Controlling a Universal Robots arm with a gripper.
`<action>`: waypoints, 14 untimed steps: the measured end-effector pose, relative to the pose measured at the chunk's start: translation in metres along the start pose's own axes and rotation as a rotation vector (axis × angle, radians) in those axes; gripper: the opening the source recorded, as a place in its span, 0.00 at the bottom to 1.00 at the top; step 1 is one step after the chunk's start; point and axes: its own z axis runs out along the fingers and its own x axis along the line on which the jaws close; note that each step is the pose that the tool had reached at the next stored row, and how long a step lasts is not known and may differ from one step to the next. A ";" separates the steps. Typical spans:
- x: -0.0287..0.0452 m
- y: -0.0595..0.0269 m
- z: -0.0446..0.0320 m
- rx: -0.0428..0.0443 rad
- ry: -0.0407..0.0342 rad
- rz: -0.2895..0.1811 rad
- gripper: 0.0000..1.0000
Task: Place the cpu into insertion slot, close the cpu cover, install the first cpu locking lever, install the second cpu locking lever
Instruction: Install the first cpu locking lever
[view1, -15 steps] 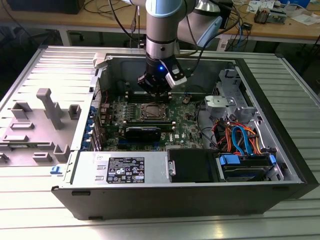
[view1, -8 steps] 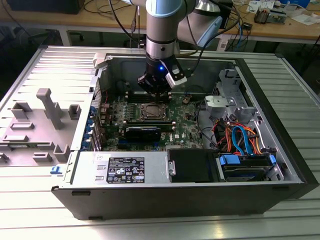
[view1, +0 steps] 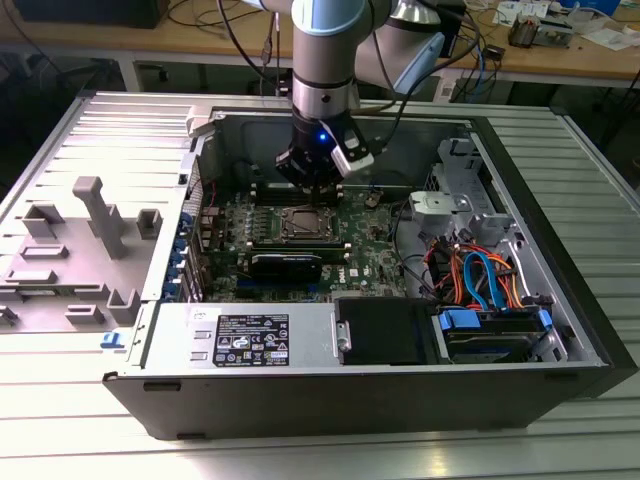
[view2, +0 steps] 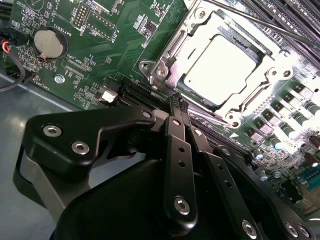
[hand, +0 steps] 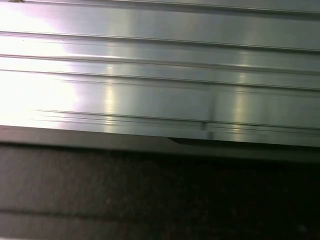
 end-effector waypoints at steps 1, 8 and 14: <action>0.0000 0.0000 0.0004 0.0000 0.0000 0.000 0.11; -0.0012 -0.0001 0.0023 0.0000 -0.0001 0.000 0.11; -0.0022 -0.0001 0.0036 0.0001 0.0001 0.000 0.11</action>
